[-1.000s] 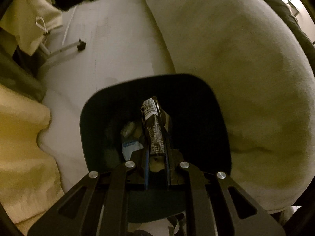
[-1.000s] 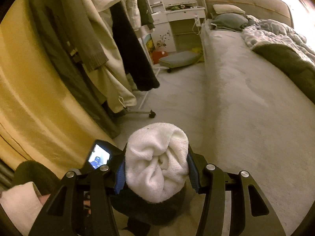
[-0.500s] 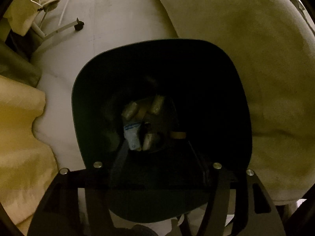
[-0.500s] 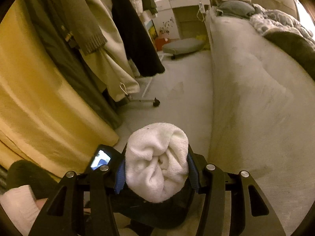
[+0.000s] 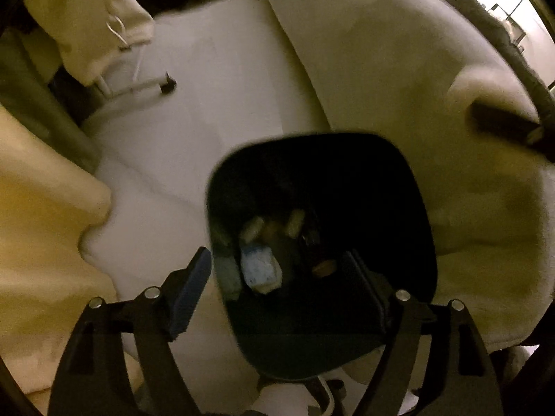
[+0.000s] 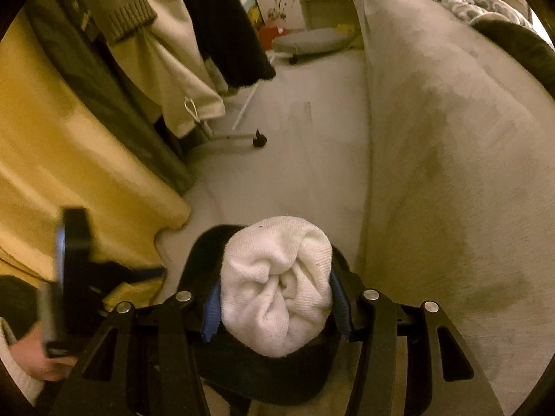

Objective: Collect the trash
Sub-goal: 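Open the right gripper over the bin to drop the white cloth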

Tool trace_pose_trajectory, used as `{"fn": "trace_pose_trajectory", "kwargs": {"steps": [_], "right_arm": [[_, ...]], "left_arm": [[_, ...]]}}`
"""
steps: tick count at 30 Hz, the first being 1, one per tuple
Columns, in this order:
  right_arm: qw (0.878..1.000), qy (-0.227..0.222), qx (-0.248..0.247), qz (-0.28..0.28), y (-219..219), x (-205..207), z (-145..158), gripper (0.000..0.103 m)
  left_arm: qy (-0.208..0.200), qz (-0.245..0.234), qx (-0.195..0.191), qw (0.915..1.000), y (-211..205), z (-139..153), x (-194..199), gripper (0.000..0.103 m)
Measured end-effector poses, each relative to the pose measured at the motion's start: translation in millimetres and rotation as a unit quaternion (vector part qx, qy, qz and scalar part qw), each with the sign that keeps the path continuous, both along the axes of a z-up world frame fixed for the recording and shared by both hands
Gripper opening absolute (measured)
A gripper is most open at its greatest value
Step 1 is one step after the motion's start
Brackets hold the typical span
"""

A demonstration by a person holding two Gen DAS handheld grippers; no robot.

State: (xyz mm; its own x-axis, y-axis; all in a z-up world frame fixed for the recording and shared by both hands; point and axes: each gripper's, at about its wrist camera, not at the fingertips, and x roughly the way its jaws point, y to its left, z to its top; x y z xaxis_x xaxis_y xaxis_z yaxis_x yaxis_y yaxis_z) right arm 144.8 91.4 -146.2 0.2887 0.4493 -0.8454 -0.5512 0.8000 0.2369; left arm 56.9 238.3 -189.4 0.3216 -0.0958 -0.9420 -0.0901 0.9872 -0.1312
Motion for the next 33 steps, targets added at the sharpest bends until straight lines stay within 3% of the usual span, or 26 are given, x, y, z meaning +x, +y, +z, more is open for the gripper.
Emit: {"fn": "trace_pose_trajectory", "kwargs": {"steps": [9,12,18,20,22,26,33], "right_arm": [[0.997,0.049,-0.043,0.034,24.3,-8.7,-50.4,0.053],[0.995,0.061,-0.064,0.042,31.0,-11.8,-66.7,0.053],[0.991,0.070,-0.095,0.060,40.9,-16.6,-88.5,0.055],[0.990,0.073,-0.099,0.062,42.4,-17.4,-92.7,0.062],[0.991,0.073,-0.096,0.059,42.7,-18.7,-93.1,0.074],[0.993,0.053,-0.090,0.057,44.6,-19.9,-84.7,0.089],[0.997,0.008,-0.058,0.047,31.5,-22.9,-48.0,0.096]], "left_arm": [[-0.082,0.011,0.034,0.9960,11.2,47.3,-15.8,0.084],[-0.109,0.014,0.057,0.9923,14.3,66.1,-20.0,0.090],[-0.170,0.039,0.064,0.9825,24.9,102.0,-31.6,0.094],[-0.185,0.045,0.057,0.9799,26.5,111.2,-33.0,0.095],[-0.202,0.053,0.061,0.9761,24.0,123.2,-35.3,0.097],[-0.220,0.057,0.085,0.9702,13.5,139.9,-40.3,0.100],[-0.261,0.066,0.114,0.9564,-6.9,160.0,-61.0,0.100]]}}
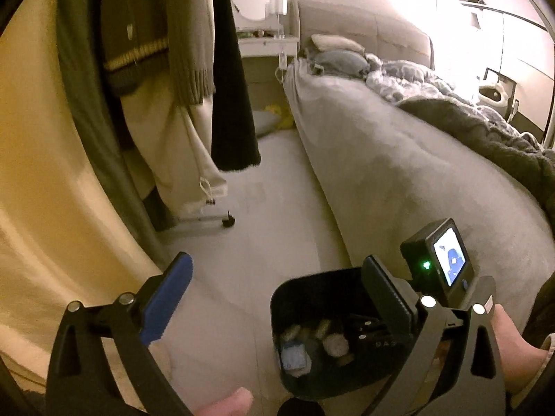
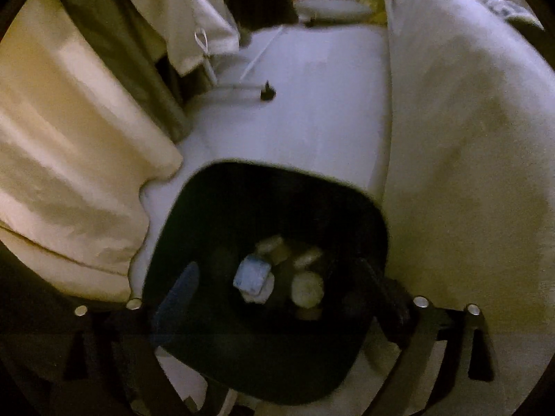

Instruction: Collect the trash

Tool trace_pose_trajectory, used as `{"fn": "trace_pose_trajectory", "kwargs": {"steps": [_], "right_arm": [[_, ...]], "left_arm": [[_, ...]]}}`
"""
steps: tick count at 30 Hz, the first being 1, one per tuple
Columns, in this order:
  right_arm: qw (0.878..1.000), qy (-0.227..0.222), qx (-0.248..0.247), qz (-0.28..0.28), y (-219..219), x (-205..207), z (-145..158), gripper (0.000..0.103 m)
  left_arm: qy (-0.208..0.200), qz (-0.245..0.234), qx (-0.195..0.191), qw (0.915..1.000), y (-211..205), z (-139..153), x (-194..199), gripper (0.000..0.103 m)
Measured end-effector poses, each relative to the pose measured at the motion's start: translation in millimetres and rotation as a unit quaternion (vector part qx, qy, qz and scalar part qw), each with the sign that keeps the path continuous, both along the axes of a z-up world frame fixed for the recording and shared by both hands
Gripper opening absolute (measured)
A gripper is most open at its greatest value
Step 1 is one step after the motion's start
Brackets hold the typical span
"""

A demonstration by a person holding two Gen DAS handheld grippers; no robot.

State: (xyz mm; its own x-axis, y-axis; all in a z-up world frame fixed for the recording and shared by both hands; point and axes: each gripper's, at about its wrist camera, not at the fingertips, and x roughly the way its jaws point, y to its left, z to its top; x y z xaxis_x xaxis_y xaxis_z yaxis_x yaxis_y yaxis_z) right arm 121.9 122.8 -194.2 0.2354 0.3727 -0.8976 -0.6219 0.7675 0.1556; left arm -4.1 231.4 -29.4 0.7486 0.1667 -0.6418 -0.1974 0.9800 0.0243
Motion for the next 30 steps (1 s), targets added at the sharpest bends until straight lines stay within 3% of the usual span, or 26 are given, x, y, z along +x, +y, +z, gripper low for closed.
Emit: {"fn": "trace_pose_trajectory", "kwargs": {"steps": [9,19,25,30], "right_arm": [[0.994,-0.096,0.053,-0.030,-48.5,-14.3,86.6,0.100],[0.964,-0.221,0.088,-0.115,-157.8,-33.6,187.4,0.100],[0.947,-0.260,0.103,-0.159,-231.6,-45.6,220.2,0.100],[0.934,-0.291,0.099,-0.179,-271.2,-60.7,228.2,0.100]], "left_arm": [[-0.047,0.001,0.013,0.9988,-29.6,36.2,-6.2,0.100],[-0.079,-0.022,0.012,0.9966,-68.7,55.0,-12.4,0.100],[-0.088,-0.033,0.001,0.9956,-83.2,58.2,-15.7,0.100],[-0.088,-0.032,-0.007,0.9956,-92.2,58.9,-17.3,0.100]]}}
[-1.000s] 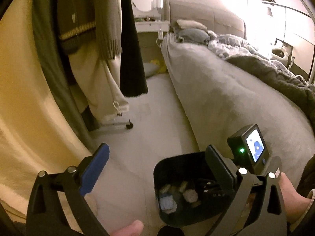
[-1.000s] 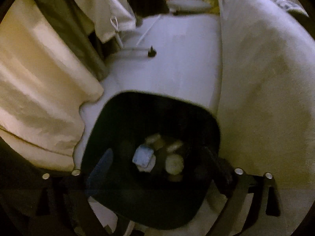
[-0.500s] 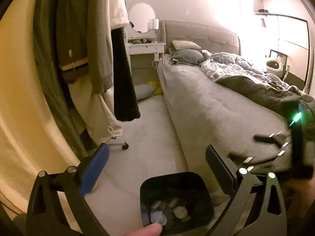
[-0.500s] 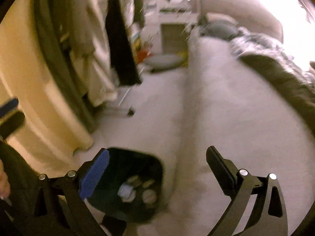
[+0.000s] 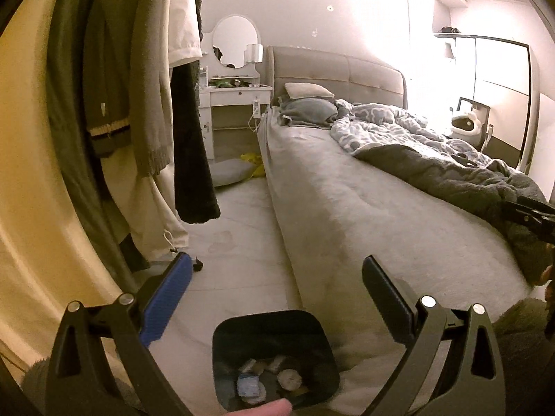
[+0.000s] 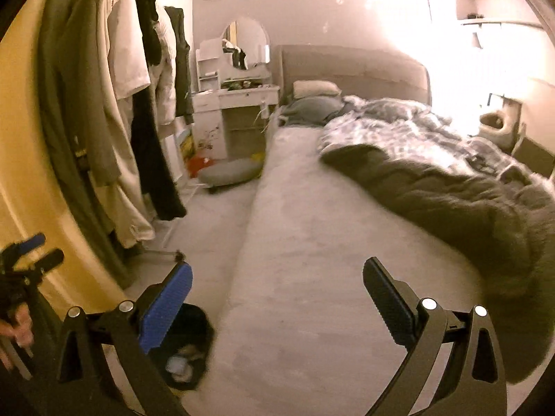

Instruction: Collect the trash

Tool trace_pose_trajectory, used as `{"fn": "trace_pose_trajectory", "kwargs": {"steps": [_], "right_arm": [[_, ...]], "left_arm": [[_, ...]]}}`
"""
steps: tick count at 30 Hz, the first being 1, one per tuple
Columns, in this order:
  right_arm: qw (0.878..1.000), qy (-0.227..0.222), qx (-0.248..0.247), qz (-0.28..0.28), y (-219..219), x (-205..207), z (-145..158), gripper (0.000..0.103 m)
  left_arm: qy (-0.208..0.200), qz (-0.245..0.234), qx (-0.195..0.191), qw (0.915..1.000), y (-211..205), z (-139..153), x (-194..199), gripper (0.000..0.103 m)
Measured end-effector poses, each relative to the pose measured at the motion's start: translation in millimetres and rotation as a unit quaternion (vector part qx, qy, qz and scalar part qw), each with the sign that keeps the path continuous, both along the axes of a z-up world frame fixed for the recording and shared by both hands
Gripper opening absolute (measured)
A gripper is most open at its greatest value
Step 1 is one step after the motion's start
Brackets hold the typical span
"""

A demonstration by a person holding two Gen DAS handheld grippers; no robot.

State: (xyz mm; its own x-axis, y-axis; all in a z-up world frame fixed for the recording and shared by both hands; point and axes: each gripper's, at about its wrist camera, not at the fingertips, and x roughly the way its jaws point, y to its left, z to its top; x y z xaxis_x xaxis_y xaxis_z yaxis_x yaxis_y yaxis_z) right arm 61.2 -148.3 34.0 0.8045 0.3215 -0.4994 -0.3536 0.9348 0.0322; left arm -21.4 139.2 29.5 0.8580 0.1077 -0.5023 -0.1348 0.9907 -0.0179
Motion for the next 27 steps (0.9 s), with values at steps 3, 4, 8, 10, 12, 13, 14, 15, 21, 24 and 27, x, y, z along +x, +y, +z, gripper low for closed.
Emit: {"fn": "trace_pose_trajectory", "kwargs": {"steps": [3,4,8,10,12,13,14,15,21,24,27], "right_arm": [[1.000,-0.004,-0.016,-0.010,-19.1,-7.1,-1.7,0.100],[1.000,-0.004,-0.014,-0.015,-25.6,-8.8,-2.7,0.100],[0.999,0.004,-0.007,-0.044,-48.6,-14.9,-13.5,0.100],[0.999,0.012,0.014,-0.046,-56.7,-13.3,-18.4,0.100],[0.999,0.016,0.035,-0.033,-60.4,-12.7,-19.1,0.100],[0.999,0.017,0.045,-0.024,-62.5,-13.0,-19.7,0.100],[0.998,0.016,0.051,-0.023,-63.7,-13.9,-19.8,0.100],[0.998,0.014,0.054,-0.022,-64.3,-14.7,-19.0,0.100],[0.999,0.012,0.050,0.001,-56.6,-16.3,-16.8,0.100],[0.999,0.010,0.048,0.006,-54.1,-17.4,-15.8,0.100],[0.999,0.009,0.049,0.010,-53.2,-18.3,-14.9,0.100]], "left_arm": [[0.002,-0.006,0.001,1.0000,-6.2,-2.8,0.1,0.100],[0.003,-0.008,0.003,1.0000,-7.7,-4.0,0.8,0.100],[0.008,-0.010,0.007,0.9999,-13.3,-9.0,5.0,0.100],[0.010,-0.009,0.006,0.9999,-15.7,-11.3,6.3,0.100],[0.014,-0.008,0.007,0.9998,-17.5,-14.6,7.7,0.100],[0.016,-0.005,0.009,0.9998,-18.4,-16.6,8.3,0.100],[0.017,-0.005,0.011,0.9998,-18.6,-18.3,8.9,0.100],[0.019,-0.005,0.012,0.9997,-18.8,-19.2,9.9,0.100],[0.022,-0.002,0.006,0.9997,-18.3,-20.4,11.6,0.100],[0.027,-0.001,0.005,0.9996,-17.8,-22.1,12.5,0.100],[0.028,-0.001,0.004,0.9996,-18.3,-22.0,12.2,0.100]]}}
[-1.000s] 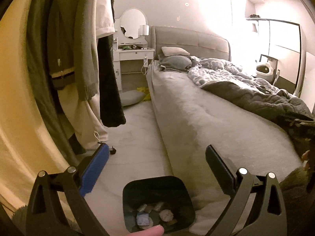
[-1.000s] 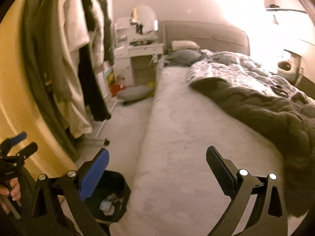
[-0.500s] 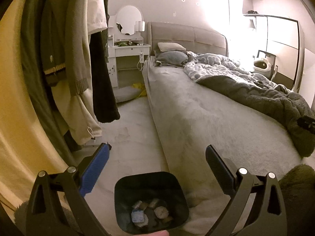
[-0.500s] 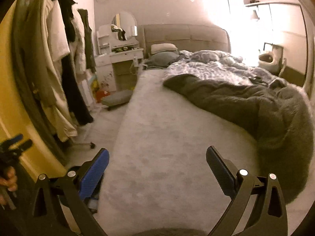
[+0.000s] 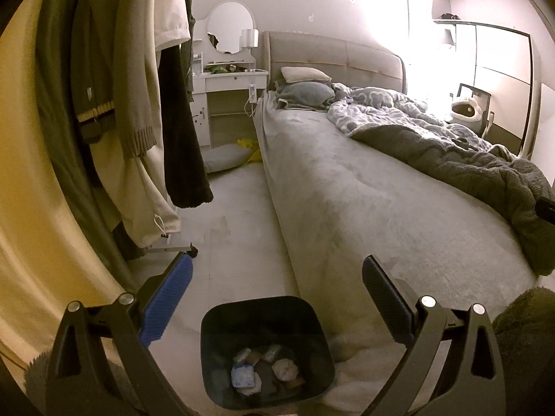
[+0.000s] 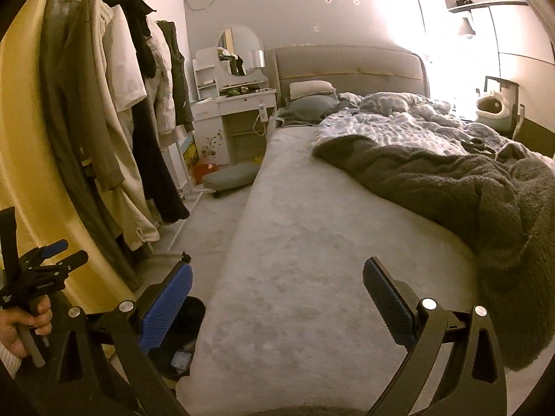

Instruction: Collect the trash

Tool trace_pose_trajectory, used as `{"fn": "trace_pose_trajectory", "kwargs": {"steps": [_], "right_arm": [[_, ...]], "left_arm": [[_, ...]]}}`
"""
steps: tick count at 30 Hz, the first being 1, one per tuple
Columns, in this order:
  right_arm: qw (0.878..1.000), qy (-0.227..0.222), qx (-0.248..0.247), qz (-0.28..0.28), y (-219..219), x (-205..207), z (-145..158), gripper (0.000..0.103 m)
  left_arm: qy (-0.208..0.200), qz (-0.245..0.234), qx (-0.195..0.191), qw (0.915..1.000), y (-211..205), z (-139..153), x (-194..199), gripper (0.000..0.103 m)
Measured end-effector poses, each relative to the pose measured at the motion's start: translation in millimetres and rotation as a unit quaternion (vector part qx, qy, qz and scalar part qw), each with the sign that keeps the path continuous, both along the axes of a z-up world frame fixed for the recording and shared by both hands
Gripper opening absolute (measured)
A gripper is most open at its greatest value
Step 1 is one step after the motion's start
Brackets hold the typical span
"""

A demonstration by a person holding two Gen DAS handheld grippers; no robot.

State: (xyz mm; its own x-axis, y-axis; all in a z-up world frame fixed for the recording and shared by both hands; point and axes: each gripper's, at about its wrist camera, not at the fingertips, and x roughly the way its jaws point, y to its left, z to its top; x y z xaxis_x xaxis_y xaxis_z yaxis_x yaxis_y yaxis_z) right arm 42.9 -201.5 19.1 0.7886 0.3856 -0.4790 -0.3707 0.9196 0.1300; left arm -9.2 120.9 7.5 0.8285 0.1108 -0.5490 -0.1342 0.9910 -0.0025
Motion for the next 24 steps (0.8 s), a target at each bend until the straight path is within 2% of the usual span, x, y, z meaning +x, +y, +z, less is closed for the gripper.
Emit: {"fn": "trace_pose_trajectory", "kwargs": {"steps": [24], "right_arm": [[1.000,0.002,0.005,0.000,-1.0,-1.2,0.4,0.100]], "left_arm": [[-0.003,0.000,0.007,1.0000,-8.1,-2.3,-3.9,0.100]]}}
